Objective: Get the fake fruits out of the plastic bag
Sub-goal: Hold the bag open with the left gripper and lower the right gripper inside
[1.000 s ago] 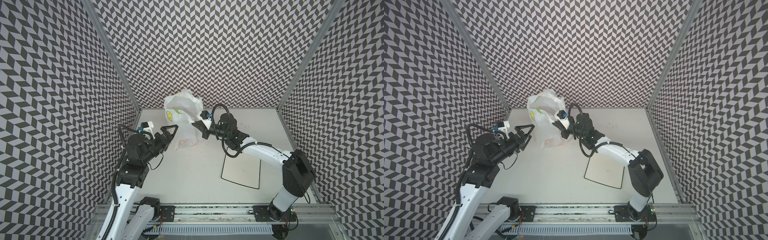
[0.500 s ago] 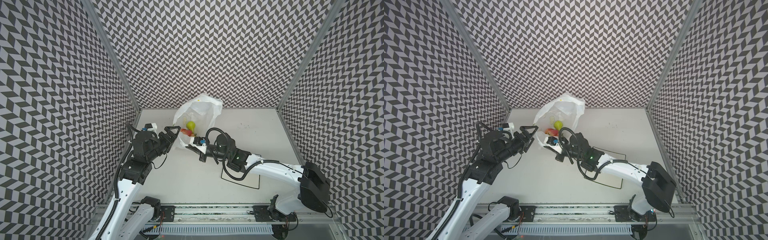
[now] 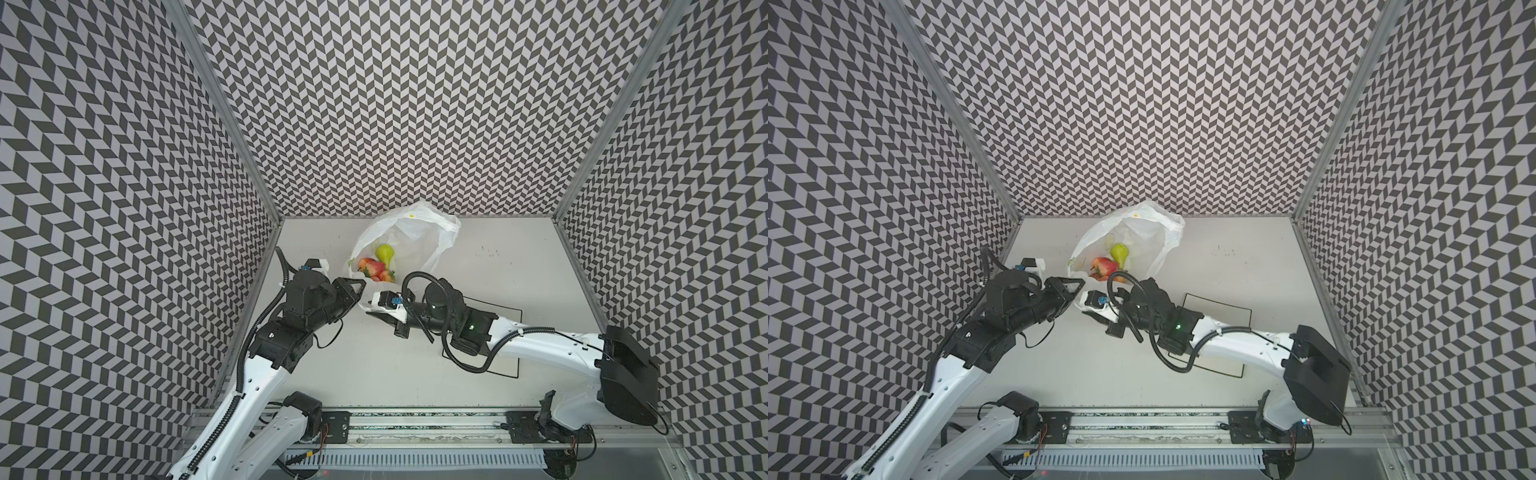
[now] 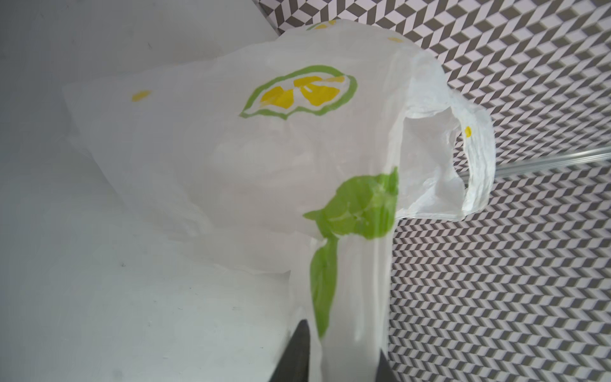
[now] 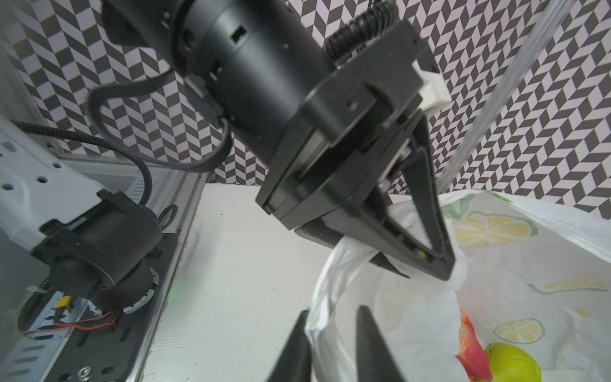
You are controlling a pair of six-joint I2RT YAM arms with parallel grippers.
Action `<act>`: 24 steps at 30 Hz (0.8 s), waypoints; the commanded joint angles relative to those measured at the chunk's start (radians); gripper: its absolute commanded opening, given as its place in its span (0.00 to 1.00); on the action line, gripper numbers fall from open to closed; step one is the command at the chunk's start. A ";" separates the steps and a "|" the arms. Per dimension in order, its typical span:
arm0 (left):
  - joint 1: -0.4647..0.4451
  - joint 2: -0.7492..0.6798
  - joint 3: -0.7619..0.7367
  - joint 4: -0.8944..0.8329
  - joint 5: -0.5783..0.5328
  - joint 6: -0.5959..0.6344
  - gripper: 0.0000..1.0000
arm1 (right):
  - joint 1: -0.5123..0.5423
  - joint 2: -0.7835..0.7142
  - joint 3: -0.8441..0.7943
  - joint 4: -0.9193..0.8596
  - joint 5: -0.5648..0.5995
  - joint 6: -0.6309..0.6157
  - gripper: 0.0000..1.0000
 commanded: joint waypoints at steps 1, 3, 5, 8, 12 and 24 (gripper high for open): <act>-0.014 0.004 0.000 -0.050 -0.060 0.078 0.13 | 0.005 -0.082 -0.007 0.002 0.057 0.130 0.46; -0.019 0.004 -0.001 -0.052 -0.061 0.115 0.07 | 0.000 -0.127 -0.020 -0.022 0.061 0.196 0.50; -0.029 0.003 -0.008 -0.049 -0.061 0.143 0.03 | -0.002 -0.182 -0.051 -0.035 0.077 0.288 0.51; -0.055 -0.002 -0.028 -0.039 -0.062 0.177 0.01 | -0.003 -0.252 -0.110 -0.051 0.159 0.485 0.51; -0.107 -0.018 -0.051 -0.024 -0.075 0.207 0.00 | -0.003 -0.252 -0.113 -0.180 0.329 0.794 0.43; -0.220 -0.060 -0.082 -0.074 -0.147 0.202 0.00 | -0.057 0.086 0.126 -0.263 0.394 1.244 0.36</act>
